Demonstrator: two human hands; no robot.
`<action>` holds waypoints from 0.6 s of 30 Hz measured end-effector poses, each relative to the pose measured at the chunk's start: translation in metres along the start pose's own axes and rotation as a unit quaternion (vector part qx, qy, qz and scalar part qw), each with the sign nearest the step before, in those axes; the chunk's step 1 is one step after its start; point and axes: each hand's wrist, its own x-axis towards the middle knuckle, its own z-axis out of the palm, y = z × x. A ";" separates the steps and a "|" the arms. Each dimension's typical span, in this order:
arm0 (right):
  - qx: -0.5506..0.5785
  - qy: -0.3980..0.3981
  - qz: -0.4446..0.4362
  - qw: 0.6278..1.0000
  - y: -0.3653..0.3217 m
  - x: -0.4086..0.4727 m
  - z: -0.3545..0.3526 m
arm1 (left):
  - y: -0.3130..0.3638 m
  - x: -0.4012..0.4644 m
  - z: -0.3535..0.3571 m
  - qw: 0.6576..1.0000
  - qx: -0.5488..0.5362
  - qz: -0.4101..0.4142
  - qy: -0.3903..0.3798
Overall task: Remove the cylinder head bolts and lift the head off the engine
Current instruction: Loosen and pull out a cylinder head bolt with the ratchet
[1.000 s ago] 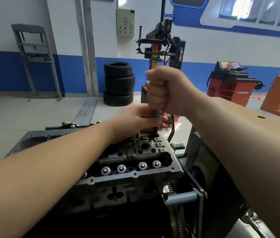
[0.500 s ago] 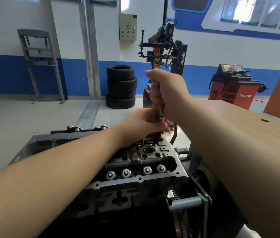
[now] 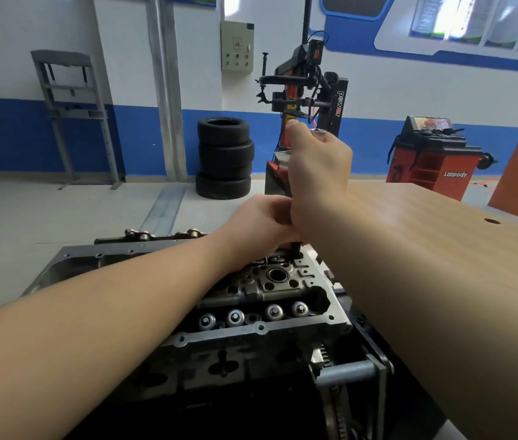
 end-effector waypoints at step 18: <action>0.002 -0.059 -0.008 0.998 0.004 -0.001 -0.006 | -0.003 0.003 -0.004 0.999 0.037 0.000 0.031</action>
